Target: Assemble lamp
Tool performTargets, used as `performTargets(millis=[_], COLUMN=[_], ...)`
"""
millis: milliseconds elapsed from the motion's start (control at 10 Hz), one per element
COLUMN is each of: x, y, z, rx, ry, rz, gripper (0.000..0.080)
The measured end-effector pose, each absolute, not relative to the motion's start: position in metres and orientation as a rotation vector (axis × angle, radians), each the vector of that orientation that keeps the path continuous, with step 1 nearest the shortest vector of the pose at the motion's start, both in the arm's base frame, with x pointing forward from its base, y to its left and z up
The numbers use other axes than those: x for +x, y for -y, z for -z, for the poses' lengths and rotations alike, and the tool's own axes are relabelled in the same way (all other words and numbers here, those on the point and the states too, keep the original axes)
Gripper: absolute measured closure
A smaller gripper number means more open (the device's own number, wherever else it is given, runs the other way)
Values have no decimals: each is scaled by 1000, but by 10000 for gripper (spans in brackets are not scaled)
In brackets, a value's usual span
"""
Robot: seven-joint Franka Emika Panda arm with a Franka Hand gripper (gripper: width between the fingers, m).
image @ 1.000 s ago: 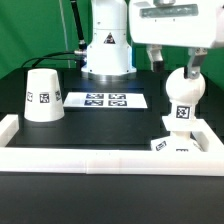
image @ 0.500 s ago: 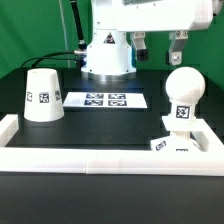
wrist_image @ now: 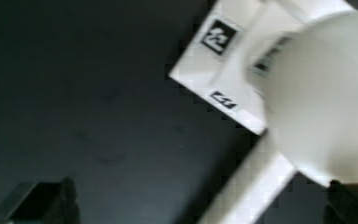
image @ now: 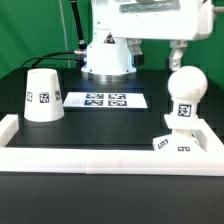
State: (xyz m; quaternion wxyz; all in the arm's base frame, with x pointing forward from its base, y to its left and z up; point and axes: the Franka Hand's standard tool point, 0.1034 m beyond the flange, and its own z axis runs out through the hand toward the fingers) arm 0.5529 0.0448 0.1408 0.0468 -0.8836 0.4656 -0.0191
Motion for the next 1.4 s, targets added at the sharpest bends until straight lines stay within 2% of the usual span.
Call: performTargets(millis=[200,400,1000,1200,1400], x=[530,529,530,515,497], y=[-18,2,-4,-7,18], z=[-139,-141,-141,-134,-134], rx=[-2714,-2698,-2718,-2850,-2889], ry=[-1392,-1393,-1367,-1233,-1120], rz=[70,76,67,4,-8], gripper=[101,101,101,101,101])
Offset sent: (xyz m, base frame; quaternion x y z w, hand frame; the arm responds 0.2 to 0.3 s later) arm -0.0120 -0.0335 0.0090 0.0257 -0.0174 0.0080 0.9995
